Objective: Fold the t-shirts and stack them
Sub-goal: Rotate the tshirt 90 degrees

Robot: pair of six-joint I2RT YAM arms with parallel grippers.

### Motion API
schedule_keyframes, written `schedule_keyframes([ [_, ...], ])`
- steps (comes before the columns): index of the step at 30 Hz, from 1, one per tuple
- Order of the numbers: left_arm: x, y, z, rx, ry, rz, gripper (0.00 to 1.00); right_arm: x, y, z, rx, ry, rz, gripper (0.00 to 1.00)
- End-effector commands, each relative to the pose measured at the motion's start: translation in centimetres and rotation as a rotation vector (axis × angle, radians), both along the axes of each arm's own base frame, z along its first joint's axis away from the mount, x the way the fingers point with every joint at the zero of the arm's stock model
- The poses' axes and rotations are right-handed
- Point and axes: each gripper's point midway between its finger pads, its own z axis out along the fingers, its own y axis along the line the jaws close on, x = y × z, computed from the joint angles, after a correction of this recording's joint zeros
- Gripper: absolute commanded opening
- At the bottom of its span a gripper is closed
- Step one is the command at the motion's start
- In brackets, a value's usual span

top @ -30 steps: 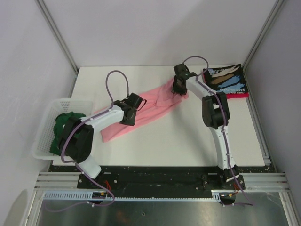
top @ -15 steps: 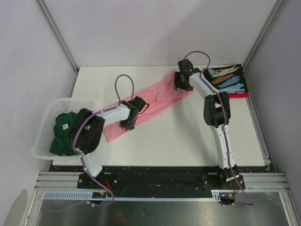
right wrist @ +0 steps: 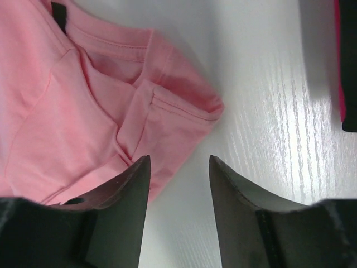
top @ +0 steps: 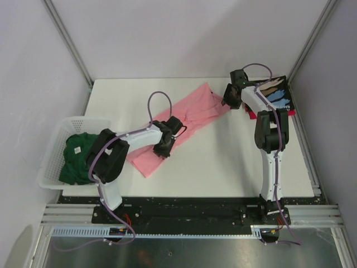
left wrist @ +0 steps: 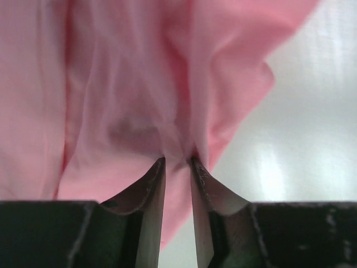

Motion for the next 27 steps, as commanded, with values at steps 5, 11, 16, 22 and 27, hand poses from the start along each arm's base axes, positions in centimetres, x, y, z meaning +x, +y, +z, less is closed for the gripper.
schedule_keyframes([
  [5, -5.4, -11.4, 1.1, -0.318, 0.168, -0.083, 0.29, 1.6, -0.4, 0.2, 0.063, -0.027, -0.07, 0.33],
  [11, -7.1, -17.0, 2.8, -0.402, 0.178, -0.14, 0.29, 2.8, -0.3, -2.6, 0.071, 0.014, -0.083, 0.22],
  [16, -7.2, -19.3, 3.4, -0.439, 0.182, -0.152, 0.29, 5.1, -0.6, -3.7, 0.085, -0.004, -0.093, 0.21],
  [22, -5.7, -21.5, 4.4, -0.476, 0.152, -0.17, 0.28, 8.6, -0.9, -4.7, 0.147, -0.053, -0.117, 0.23],
  [27, -3.7, -18.9, 6.4, -0.47, 0.06, -0.121, 0.35, 11.0, -0.7, -4.5, 0.199, -0.14, -0.097, 0.29],
])
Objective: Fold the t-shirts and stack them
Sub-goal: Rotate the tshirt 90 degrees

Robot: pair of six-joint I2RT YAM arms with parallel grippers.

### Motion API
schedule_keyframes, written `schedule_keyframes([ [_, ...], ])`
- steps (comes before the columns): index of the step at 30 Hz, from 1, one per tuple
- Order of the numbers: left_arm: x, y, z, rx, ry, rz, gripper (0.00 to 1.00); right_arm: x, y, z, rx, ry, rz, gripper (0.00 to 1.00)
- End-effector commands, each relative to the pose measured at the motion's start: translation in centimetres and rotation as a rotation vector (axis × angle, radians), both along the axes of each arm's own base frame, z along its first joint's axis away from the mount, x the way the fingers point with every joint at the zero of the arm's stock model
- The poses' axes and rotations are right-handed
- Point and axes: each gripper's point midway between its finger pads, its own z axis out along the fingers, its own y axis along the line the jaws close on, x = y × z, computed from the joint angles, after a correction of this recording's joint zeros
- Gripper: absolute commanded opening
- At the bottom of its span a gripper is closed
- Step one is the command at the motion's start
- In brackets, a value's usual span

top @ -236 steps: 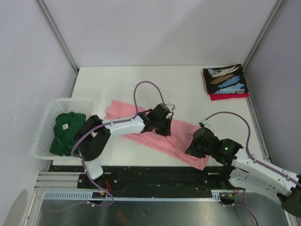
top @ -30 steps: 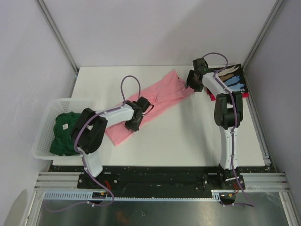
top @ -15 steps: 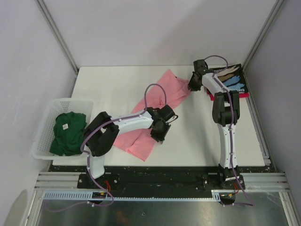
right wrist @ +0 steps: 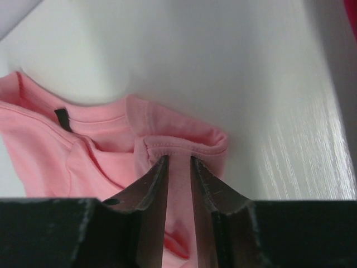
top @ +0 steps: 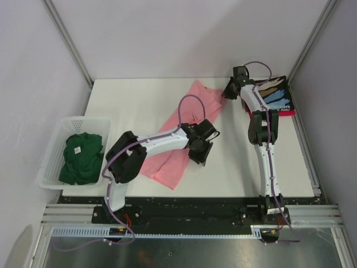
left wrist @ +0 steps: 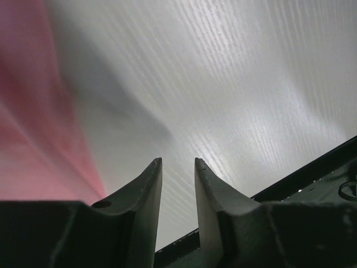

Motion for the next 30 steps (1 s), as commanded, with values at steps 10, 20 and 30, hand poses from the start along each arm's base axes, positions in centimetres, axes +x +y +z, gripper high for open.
schedule_keyframes([
  [10, -0.6, 10.4, 1.3, 0.098, -0.096, 0.15, 0.41, 5.3, -0.4, 0.8, 0.054, -0.221, 0.046, 0.43],
  [20, -1.4, 14.6, 1.2, 0.171, -0.177, 0.244, 0.41, 5.9, -1.0, 1.8, 0.036, -0.267, 0.089, 0.48],
  [30, -0.5, 15.2, 1.0, 0.186, -0.183, 0.268, 0.4, 5.8, -1.4, 1.5, 0.019, -0.263, 0.102, 0.48],
])
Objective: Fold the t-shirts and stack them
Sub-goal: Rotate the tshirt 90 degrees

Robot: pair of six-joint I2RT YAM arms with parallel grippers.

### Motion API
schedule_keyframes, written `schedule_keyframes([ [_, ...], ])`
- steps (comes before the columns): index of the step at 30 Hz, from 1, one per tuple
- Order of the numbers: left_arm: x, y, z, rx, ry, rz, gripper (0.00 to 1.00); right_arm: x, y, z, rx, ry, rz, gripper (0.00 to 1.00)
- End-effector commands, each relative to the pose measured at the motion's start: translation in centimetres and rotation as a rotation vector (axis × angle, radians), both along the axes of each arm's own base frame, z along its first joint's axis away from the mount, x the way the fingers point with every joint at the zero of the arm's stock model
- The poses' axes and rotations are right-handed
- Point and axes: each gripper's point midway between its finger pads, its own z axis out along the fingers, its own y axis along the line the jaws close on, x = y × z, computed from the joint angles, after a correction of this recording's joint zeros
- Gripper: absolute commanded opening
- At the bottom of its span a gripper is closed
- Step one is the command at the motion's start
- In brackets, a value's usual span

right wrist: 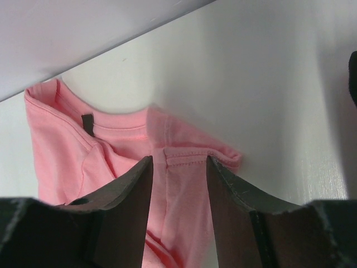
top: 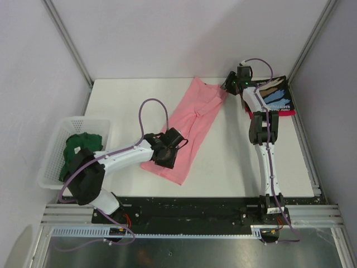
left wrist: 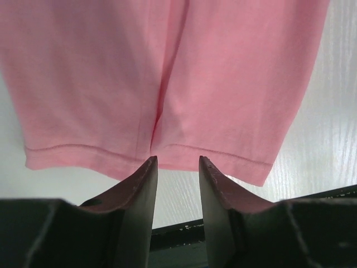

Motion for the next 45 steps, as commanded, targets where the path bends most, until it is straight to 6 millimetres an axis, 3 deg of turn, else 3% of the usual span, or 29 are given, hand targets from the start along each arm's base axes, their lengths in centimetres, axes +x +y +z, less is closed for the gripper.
schedule_keyframes([
  [1, 0.9, -0.1, -0.3, 0.006, -0.005, 0.01, 0.4, 1.0, -1.1, 0.4, -0.029, -0.042, 0.0, 0.49],
  [7, 1.0, -0.2, -1.6, 0.035, 0.021, -0.011, 0.4, 1.0, -0.9, 0.5, -0.025, -0.043, 0.005, 0.48],
  [18, 1.8, -0.2, -1.9, 0.038, 0.005, 0.008, 0.32, 0.9, -1.1, 0.4, -0.034, -0.039, 0.008, 0.48],
  [27, 2.4, 0.6, -2.4, 0.064, 0.002, 0.018, 0.31, 0.9, -1.0, 0.3, -0.031, -0.039, 0.011, 0.48],
  [35, 2.2, 0.5, -1.8, 0.031, 0.002, 0.023, 0.03, 1.1, -1.1, 0.4, -0.036, -0.049, 0.01, 0.48],
  [45, 0.8, 1.6, -1.8, 0.02, 0.011, 0.051, 0.0, 1.7, -1.1, 0.8, -0.032, -0.08, 0.002, 0.48],
])
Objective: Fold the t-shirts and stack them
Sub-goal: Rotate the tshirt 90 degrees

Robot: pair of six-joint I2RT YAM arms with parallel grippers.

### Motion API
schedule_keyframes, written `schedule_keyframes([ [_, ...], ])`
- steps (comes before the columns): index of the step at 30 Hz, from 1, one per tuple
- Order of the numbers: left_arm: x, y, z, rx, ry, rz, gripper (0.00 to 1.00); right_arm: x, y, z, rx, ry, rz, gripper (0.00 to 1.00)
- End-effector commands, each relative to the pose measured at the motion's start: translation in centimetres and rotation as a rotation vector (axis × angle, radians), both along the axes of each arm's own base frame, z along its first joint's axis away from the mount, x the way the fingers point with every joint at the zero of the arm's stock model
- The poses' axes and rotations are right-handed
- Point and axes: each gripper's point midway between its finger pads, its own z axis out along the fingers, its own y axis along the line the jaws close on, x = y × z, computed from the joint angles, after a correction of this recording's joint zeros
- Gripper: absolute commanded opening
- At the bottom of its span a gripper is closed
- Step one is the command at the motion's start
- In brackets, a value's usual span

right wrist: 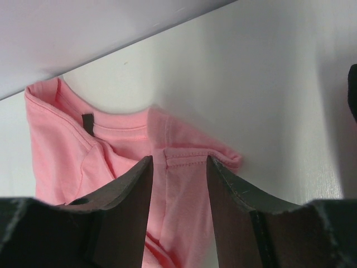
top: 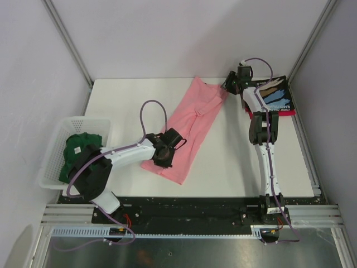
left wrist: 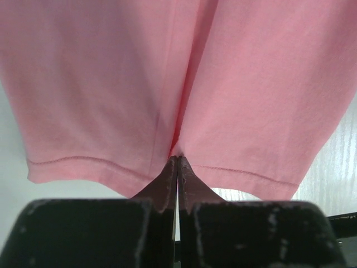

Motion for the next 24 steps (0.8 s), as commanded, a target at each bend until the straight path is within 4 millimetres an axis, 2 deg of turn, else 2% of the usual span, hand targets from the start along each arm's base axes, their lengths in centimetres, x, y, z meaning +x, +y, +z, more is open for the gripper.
schedule_keyframes([
  [1, -0.3, 0.7, 0.7, -0.024, -0.02, 0.034, 0.0, 1.5, -1.0, 0.8, -0.018, -0.063, -0.016, 0.48],
  [9, -1.3, 1.9, -0.6, 0.003, 0.011, 0.063, 0.0, 1.8, -1.1, 1.0, -0.024, -0.079, -0.022, 0.48],
  [16, -0.9, 1.8, -0.9, 0.021, 0.012, 0.051, 0.01, 1.7, -1.3, 0.8, -0.04, -0.076, -0.017, 0.49],
  [18, -0.4, 1.5, -0.2, 0.013, -0.009, 0.042, 0.11, 1.7, -1.3, 1.2, -0.042, -0.08, -0.014, 0.51],
  [22, 0.6, 0.7, 2.6, -0.027, -0.076, 0.016, 0.39, 1.8, -1.1, 3.2, -0.054, -0.11, -0.006, 0.6],
  [24, 0.9, 0.2, 4.3, -0.047, -0.11, -0.007, 0.46, 1.8, -1.0, 4.7, -0.062, -0.133, -0.006, 0.66],
])
